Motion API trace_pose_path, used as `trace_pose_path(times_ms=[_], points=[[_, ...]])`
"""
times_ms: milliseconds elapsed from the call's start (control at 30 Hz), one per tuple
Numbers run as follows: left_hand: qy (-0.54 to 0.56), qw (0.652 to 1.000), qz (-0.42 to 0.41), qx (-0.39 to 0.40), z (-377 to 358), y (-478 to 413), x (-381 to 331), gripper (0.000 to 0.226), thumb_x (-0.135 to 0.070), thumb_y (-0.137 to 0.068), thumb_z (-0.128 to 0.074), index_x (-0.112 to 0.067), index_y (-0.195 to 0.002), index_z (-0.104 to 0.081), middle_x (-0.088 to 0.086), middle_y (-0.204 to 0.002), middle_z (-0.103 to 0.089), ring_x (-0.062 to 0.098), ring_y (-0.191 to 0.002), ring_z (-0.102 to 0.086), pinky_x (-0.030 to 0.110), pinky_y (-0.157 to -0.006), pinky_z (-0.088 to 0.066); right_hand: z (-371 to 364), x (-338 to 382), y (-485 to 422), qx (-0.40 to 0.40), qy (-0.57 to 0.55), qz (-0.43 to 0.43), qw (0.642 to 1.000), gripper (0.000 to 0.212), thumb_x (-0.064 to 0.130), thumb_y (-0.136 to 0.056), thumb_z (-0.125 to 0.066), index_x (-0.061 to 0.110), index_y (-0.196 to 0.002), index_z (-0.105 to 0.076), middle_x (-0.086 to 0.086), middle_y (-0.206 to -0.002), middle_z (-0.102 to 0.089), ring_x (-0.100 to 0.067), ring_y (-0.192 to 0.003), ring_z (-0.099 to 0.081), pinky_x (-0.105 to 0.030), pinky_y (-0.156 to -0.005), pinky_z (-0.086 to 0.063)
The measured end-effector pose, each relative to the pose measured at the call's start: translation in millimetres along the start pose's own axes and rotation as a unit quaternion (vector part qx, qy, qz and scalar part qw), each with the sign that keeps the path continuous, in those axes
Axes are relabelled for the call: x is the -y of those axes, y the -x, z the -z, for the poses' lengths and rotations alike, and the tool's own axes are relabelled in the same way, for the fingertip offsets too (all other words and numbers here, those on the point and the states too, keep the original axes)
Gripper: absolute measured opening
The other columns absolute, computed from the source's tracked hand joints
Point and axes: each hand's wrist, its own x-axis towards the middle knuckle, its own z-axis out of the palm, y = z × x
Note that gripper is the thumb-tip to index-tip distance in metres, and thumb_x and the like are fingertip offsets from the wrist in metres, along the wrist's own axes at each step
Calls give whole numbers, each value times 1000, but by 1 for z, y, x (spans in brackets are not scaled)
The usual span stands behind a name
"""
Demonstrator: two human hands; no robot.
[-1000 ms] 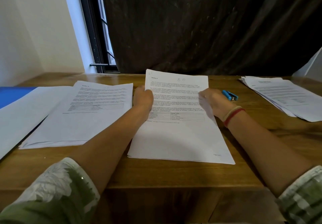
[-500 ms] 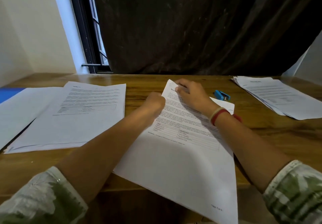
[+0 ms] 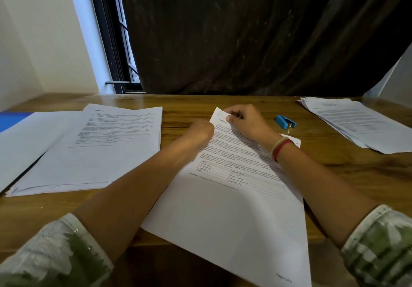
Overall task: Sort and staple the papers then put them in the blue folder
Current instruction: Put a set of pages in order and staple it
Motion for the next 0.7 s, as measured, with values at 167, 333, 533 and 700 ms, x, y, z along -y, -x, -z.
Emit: trace_pose_path(times_ms=[167,333,533,700], points=[[31,999,-18,15,0,-5,5,26,-28,-105,-37,-18,-95,-59,-3,-83,-62,10,-69,-56,22,-54,-37,1,3,0,-5,-14,9,1000,14,15,-98,-55,26,-99,-64,14,-88,-62,-3,-79,-61,-19,-69,-50],[19,1000,-17,0,-3,-20,15,29,-28,-104,-39,-12,-109,-62,3,-91,-66,12,-65,-53,23,-53,-36,-2,4,0,1,-28,21,999,12,22,-98,-55,24,-104,-66,7,-97,-67,-8,-84,-64,-26,-74,-53],[10,999,-30,2,-5,-24,19,28,-24,-104,-39,-9,-107,-63,10,-90,-65,17,-67,-50,28,-57,-34,-3,1,0,-18,-49,28,998,15,19,-98,-55,26,-102,-68,7,-97,-66,-12,-88,-63,-21,-67,-49],[13,999,-39,-2,-6,-25,19,30,-23,-104,-39,-7,-107,-63,4,-81,-61,16,-62,-47,29,-56,-33,-5,1,-1,-34,-48,29,998,14,19,-99,-54,26,-98,-66,11,-90,-64,-10,-83,-61,-18,-65,-47]])
